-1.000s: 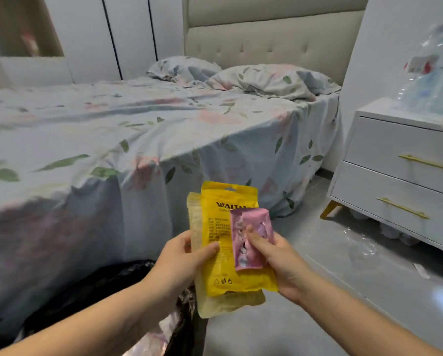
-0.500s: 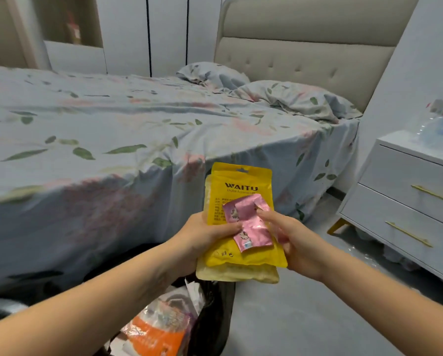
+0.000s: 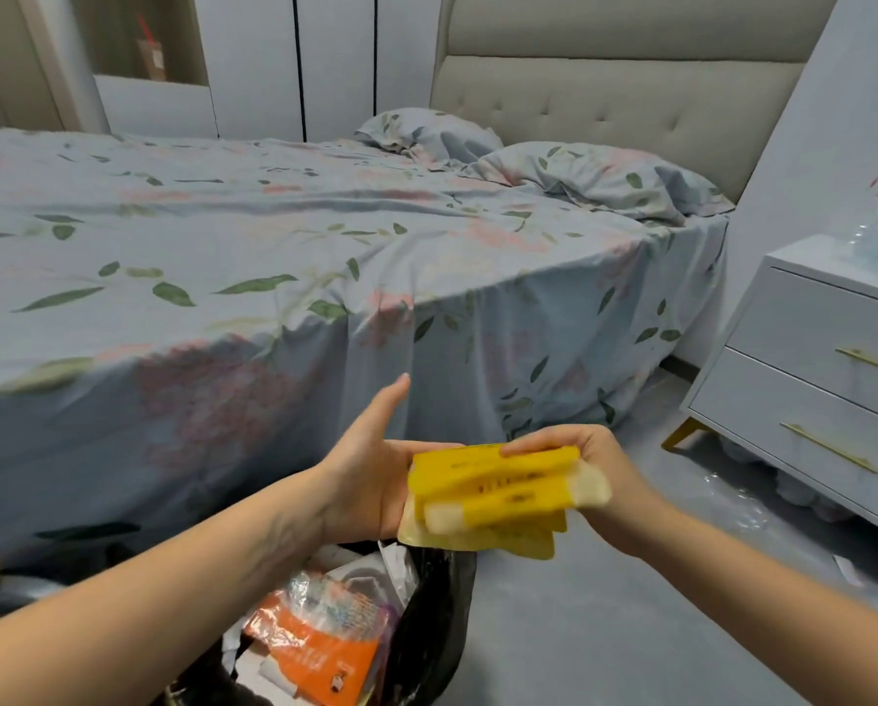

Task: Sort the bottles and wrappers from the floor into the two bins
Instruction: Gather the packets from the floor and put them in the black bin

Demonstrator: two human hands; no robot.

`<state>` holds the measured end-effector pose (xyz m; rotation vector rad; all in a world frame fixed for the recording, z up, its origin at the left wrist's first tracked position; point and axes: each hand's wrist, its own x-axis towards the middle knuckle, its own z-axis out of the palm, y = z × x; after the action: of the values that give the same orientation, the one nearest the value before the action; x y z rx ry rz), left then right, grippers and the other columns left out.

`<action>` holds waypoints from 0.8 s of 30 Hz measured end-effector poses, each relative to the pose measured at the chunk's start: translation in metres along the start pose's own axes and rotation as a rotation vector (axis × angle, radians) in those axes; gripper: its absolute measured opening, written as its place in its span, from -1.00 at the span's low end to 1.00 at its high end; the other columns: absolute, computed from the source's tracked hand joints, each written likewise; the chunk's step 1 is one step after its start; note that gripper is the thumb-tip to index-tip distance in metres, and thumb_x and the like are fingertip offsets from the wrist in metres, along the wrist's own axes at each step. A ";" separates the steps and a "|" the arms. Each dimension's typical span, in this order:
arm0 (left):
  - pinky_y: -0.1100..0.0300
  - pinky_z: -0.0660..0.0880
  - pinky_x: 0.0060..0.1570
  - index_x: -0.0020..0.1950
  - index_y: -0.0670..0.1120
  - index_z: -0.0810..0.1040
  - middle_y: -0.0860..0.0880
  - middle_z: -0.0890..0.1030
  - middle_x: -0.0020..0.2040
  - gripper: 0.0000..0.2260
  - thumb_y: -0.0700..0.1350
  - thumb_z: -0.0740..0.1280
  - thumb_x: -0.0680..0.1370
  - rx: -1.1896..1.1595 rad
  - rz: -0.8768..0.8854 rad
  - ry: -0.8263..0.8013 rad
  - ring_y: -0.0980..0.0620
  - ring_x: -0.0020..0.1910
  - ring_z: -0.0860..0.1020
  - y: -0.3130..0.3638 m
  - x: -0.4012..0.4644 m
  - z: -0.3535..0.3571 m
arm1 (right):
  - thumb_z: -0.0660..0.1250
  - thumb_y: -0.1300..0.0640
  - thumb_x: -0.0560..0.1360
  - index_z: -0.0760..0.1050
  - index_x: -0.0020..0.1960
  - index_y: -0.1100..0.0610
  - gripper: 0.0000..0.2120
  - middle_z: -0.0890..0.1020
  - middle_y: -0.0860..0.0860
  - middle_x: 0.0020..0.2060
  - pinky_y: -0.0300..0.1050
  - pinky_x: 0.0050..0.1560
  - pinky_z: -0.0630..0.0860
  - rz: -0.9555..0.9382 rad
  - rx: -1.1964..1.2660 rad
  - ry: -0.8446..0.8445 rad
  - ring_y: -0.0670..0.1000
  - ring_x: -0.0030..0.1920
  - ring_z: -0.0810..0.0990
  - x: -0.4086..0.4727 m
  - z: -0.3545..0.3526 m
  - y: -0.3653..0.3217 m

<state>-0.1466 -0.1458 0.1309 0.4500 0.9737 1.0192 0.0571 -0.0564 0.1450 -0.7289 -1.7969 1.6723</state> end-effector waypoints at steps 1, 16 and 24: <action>-0.18 0.43 0.24 0.30 -0.19 0.49 -0.22 0.59 0.24 -0.26 0.36 0.31 0.38 0.095 -0.005 -0.008 -0.25 0.25 0.53 -0.001 0.002 0.001 | 0.33 0.48 0.38 0.69 -0.20 0.25 -0.79 0.72 0.13 -0.24 -0.15 -0.27 0.62 -0.007 0.000 0.006 0.07 -0.22 0.71 0.001 0.000 0.002; 0.01 0.62 -0.15 0.09 -0.10 0.58 -0.15 0.65 0.05 -0.55 -0.22 0.60 0.26 0.456 0.336 0.470 -0.12 0.00 0.64 -0.008 0.002 -0.018 | 0.36 -0.04 0.46 0.52 0.21 0.16 -0.60 0.69 0.14 0.02 0.09 -0.02 0.63 0.333 0.118 -0.129 0.14 -0.01 0.68 0.013 0.028 0.014; 0.10 0.53 0.08 -0.06 0.09 0.58 0.01 0.64 0.03 -0.87 -0.02 0.39 0.41 1.438 0.186 0.764 0.00 0.04 0.59 0.024 -0.028 -0.050 | 0.53 -0.10 0.30 0.52 0.25 0.08 -0.42 0.66 0.00 0.10 -0.01 0.14 0.56 0.106 -0.693 -0.191 0.02 0.13 0.61 0.055 0.068 0.053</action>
<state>-0.2061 -0.1635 0.1349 1.3881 2.3560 0.4613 -0.0296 -0.0594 0.0912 -0.9825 -2.5524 1.1883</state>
